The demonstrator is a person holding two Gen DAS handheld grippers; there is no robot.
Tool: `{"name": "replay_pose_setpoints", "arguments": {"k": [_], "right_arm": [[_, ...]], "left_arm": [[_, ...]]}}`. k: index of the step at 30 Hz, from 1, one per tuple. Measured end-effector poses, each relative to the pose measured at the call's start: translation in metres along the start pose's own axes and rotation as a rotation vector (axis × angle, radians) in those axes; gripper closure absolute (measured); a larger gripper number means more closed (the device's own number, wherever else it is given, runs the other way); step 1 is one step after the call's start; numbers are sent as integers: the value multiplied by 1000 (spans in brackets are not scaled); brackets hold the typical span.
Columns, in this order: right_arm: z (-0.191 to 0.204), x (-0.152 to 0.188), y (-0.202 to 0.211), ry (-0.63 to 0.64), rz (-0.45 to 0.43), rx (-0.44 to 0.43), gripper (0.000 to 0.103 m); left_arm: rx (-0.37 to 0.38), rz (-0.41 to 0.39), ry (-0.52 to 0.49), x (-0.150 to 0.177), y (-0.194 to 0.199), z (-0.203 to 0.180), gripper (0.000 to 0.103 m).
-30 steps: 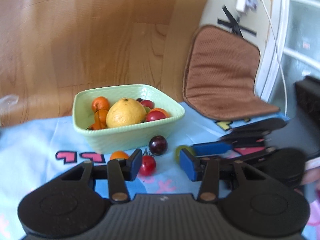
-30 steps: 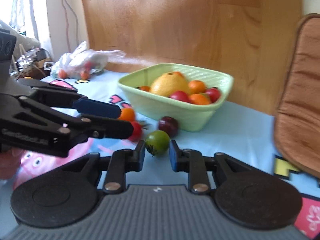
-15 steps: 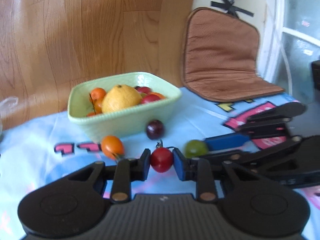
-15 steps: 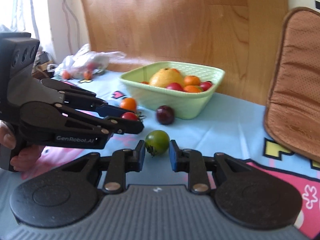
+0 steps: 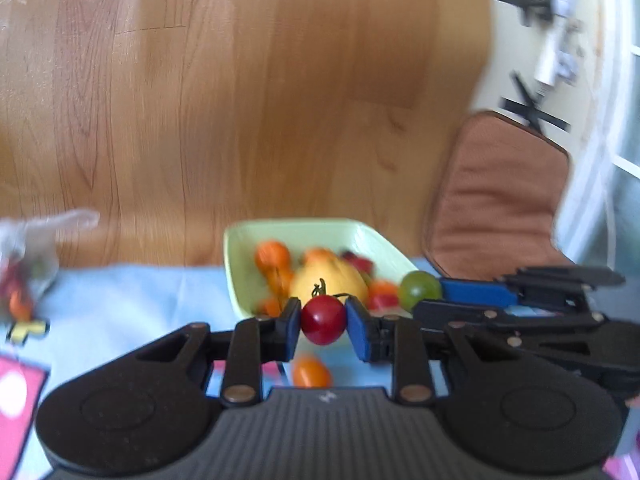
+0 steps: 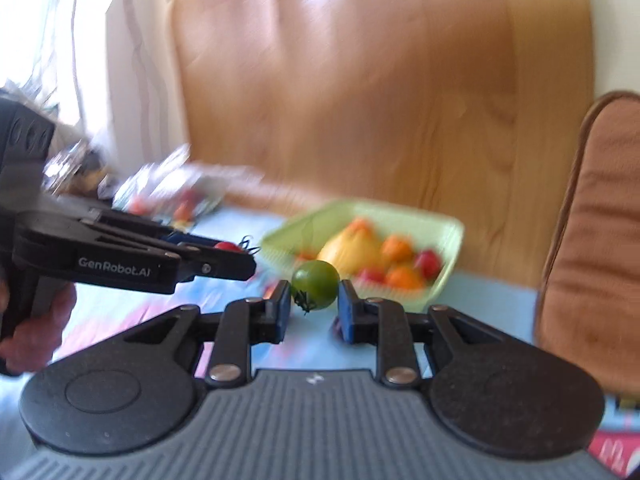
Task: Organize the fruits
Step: 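Carry the red tomato with the left tool while the right tool carries the green tomato, open both over bowl, then grasp an orange cherry tomato with the left tool while the right tool grasps a dark cherry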
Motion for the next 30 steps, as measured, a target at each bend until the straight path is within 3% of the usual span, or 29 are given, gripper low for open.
{"name": "replay_pose_setpoints", "arguments": {"k": [4, 8, 10, 13, 18, 22, 26, 30], "right_arm": [[-31, -23, -38, -69, -12, 69, 75], [-57, -26, -69, -117, 30, 107, 74], [-64, -23, -79, -139, 54, 111, 74], [-67, -25, -75, -162, 35, 108, 62], [-59, -21, -26, -138, -48, 79, 61], [-56, 9, -6, -171, 43, 33, 61], [-49, 29, -22, -169, 130, 48, 61], [-43, 29, -40, -189, 175, 44, 61]], "left_arm": [[-34, 40, 27, -14, -44, 20, 78], [-60, 89, 36, -14, -74, 27, 77], [-82, 103, 37, -12, -81, 29, 71], [-81, 54, 44, -11, -63, 29, 61], [-76, -15, 24, 1, -11, 17, 58], [-44, 32, 20, 29, -2, -5, 56], [-52, 117, -18, 47, -21, -21, 55], [-78, 142, -26, 54, -37, -22, 56]]}}
Point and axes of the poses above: each gripper's, at about its wrist camera, not at the fingertips, and y roughly against the way its jaws point, z to its left, x to its underside, the point moved 6 cm from there along -y, roughly the way its jaws point, and after that the axes turned 15 degrees about -y, right-handed, at the moved point
